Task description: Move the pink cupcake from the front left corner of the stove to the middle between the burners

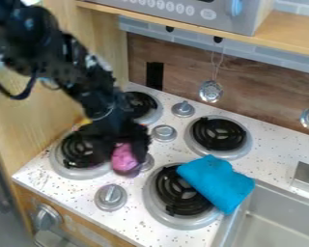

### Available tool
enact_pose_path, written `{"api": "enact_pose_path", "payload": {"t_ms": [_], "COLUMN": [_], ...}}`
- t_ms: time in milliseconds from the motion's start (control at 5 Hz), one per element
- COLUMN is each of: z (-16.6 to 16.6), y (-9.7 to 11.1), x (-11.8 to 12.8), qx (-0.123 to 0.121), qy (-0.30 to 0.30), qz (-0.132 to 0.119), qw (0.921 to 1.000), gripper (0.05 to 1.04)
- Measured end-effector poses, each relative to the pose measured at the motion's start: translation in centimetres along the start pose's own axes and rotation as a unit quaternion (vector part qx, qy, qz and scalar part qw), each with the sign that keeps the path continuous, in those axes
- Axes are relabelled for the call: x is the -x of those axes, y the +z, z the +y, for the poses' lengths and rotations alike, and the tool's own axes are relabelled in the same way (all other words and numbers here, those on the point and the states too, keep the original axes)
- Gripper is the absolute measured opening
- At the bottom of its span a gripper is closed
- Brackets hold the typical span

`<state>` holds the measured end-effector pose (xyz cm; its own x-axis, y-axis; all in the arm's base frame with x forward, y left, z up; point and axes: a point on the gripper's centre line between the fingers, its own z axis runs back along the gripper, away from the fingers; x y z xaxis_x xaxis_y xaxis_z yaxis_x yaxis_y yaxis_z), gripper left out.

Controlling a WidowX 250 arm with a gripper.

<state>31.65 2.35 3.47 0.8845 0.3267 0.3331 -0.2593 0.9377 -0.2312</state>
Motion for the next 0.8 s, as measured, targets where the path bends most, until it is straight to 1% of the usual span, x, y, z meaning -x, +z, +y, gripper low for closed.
{"api": "enact_pose_path", "payload": {"t_ms": [200, 400, 800], "z": [-0.6, -0.1, 0.8], "y": [-1.7, -4.4, -8.0], "x": [-2.9, -5.4, -8.2], "qx": [-0.002, -0.019, -0.046], "qy": [0.018, 0.035, 0.049], "qz": [-0.009, -0.009, -0.011], "qw": [0.9998, 0.9992, 0.9977], "gripper": [0.887, 0.887, 0.887]}}
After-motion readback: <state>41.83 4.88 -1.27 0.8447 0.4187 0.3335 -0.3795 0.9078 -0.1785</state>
